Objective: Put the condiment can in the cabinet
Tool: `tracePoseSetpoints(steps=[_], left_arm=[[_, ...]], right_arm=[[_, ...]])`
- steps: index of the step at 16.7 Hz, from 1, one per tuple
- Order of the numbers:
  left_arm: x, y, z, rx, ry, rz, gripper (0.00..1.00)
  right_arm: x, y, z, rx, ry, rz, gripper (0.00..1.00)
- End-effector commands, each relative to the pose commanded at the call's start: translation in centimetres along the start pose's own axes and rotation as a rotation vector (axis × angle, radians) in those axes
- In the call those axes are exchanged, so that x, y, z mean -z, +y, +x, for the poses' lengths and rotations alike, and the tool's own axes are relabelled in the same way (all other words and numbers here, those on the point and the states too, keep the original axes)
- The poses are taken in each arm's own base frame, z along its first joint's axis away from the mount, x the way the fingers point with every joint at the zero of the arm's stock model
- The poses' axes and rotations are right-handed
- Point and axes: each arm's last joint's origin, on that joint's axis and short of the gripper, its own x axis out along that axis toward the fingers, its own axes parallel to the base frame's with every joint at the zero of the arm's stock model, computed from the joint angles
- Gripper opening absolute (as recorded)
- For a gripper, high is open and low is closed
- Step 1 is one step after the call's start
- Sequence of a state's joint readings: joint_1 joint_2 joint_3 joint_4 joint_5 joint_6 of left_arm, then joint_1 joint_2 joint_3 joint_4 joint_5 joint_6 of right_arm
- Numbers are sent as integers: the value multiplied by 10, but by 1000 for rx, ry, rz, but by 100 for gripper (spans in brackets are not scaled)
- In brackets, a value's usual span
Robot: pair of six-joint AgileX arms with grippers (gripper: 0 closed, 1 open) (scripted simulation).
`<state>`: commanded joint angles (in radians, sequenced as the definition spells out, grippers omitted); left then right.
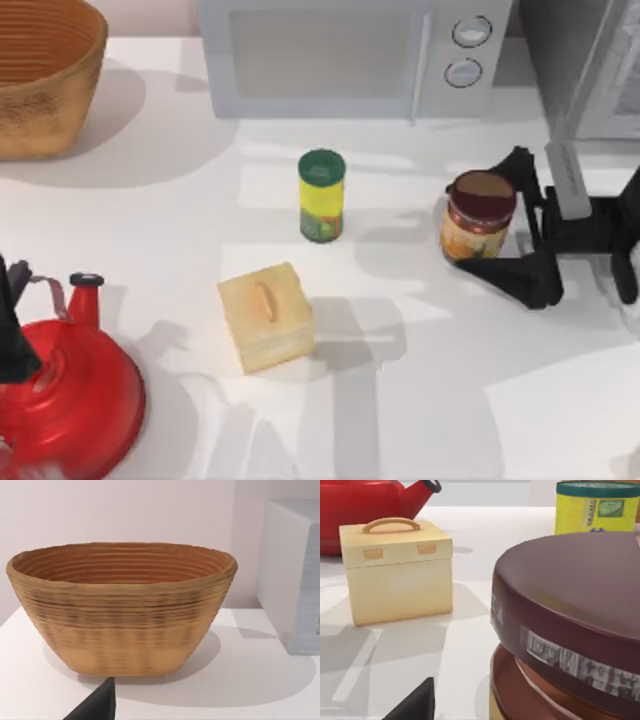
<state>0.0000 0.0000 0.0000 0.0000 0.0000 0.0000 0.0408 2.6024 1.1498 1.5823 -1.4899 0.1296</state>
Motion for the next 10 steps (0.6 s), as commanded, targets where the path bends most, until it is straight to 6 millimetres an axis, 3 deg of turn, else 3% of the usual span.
tracePoseSetpoints(steps=[1, 10], left_arm=[[0, 0, 0, 0, 0, 0, 100], [0, 0, 0, 0, 0, 0, 100]], right_arm=[[0, 0, 0, 0, 0, 0, 100], [0, 0, 0, 0, 0, 0, 32]])
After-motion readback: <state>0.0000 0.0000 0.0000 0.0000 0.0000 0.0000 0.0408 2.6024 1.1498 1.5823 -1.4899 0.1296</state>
